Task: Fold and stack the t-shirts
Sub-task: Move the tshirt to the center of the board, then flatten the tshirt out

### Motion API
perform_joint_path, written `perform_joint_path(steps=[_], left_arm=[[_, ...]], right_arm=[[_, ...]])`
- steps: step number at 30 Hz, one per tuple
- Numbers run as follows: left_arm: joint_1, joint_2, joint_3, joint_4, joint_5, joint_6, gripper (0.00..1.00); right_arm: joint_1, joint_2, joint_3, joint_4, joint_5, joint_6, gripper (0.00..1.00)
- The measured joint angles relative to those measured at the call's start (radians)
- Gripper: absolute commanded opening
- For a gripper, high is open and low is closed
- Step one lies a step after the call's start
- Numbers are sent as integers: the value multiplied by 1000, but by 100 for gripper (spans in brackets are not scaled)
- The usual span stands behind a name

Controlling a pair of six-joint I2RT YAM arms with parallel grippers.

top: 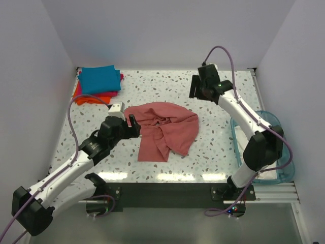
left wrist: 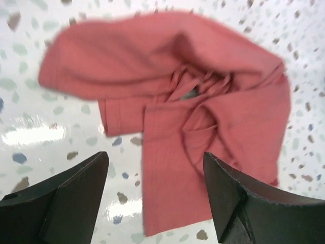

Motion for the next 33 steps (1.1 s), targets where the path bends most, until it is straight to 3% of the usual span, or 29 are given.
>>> perform_joint_path(steps=[6,11,17,23,26,27,29,30,32,33], left_arm=[[0,39,-255,99,78,-119,78],[-1,104,-315,208,132,-151,77],[-24,190,-377,319,172,-179,73],[-110,278,-354,393,133,-183,68],[-171,327,-333,409,82,-193,61],[-190,344,-325,417,62,-201,55],[-222,379,-311,427,23,-217,45],[-235,395,-305,434,5,-229,33],[-250,418,-299,439,-23,-248,23],[-254,423,-297,438,-36,-255,13]], right_arm=[[118,-127,-370,61,-8,2,66],[293,-250,-554,133,-7,34,63],[488,-239,-607,196,49,79,61],[605,-156,-610,226,110,104,60],[625,-106,-610,230,138,115,59],[625,-88,-610,229,148,119,56],[624,-58,-610,229,167,122,45],[624,-51,-610,229,174,127,40],[623,-41,-610,227,198,129,25],[623,-41,-610,226,211,129,19]])
